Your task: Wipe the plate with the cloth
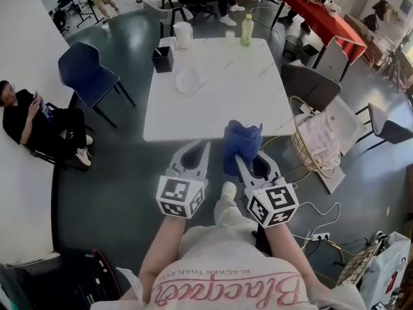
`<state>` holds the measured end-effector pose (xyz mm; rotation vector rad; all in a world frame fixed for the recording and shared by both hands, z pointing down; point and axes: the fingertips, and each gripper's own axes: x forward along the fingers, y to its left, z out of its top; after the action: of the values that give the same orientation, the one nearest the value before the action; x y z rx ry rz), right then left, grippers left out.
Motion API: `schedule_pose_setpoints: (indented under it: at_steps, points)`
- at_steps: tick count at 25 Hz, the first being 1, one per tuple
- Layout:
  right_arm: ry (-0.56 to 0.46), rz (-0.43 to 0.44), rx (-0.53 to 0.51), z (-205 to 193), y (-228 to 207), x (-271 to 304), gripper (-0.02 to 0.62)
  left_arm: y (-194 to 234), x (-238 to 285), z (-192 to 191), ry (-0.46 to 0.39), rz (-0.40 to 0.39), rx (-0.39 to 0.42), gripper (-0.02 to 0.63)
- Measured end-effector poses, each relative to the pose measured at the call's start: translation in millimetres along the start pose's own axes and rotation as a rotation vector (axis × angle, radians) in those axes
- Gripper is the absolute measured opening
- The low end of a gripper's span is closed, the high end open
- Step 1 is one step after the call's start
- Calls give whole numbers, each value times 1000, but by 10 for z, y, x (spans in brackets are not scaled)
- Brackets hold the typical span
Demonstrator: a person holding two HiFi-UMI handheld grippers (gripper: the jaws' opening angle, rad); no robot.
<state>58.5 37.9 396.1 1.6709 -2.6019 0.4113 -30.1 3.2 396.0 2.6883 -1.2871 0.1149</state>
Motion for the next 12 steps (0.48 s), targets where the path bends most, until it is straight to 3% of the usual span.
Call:
schedule_pose_setpoints:
  at_steps: [12]
  points:
    - [25, 134, -52, 433, -719, 1328, 104, 879, 1178, 218, -8, 145, -36, 14]
